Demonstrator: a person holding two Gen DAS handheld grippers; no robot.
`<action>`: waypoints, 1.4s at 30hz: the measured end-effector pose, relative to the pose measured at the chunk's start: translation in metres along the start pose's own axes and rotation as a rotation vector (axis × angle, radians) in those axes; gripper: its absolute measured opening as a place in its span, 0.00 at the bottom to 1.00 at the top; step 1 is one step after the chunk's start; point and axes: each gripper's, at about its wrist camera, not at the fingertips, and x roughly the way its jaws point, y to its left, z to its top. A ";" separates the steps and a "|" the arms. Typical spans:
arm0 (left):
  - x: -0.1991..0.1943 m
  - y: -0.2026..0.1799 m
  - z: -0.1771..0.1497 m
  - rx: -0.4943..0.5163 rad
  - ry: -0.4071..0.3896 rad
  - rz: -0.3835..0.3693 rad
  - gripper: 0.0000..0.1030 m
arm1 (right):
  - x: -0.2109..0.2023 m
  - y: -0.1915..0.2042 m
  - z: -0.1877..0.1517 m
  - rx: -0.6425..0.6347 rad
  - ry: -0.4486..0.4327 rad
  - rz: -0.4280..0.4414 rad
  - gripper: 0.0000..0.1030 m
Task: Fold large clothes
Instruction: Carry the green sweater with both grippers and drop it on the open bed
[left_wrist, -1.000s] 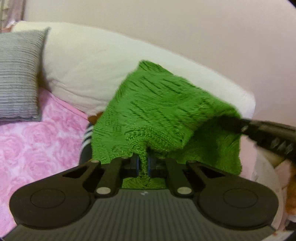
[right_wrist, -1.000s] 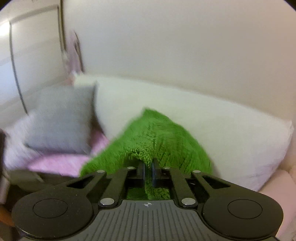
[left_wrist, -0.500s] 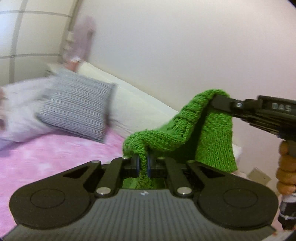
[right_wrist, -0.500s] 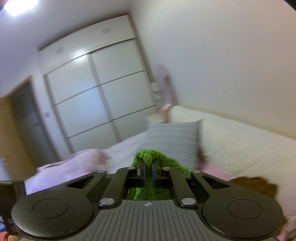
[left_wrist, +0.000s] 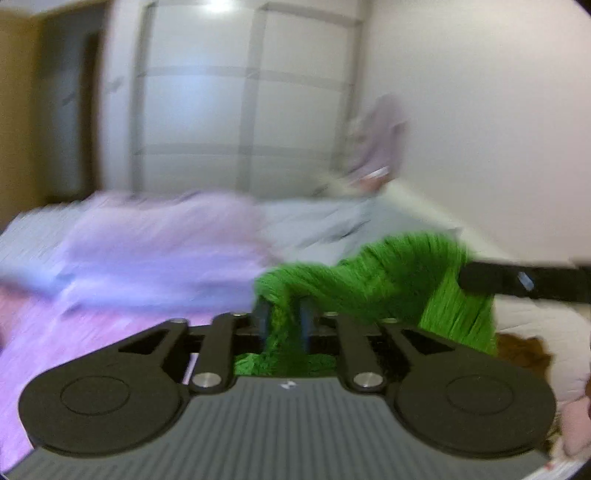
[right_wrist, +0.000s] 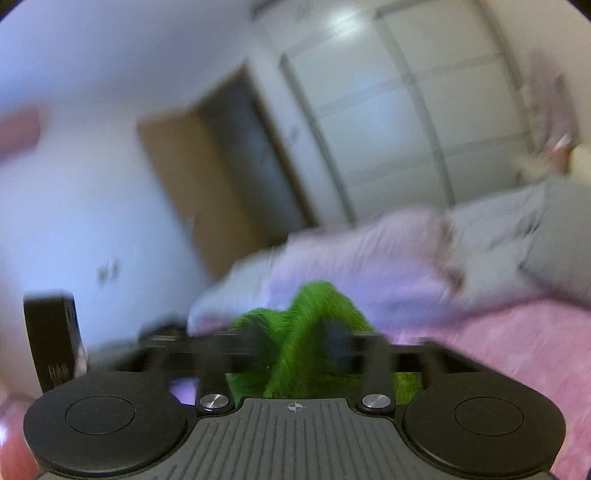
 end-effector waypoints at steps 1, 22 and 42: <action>-0.003 0.019 -0.009 -0.015 0.031 0.026 0.33 | 0.019 0.012 -0.009 -0.010 0.034 -0.013 0.63; -0.054 0.181 -0.177 -0.097 0.513 0.054 0.47 | 0.074 0.102 -0.232 -0.024 0.549 -0.271 0.63; -0.028 0.147 -0.181 -0.046 0.547 -0.020 0.52 | 0.074 0.088 -0.238 -0.002 0.597 -0.318 0.63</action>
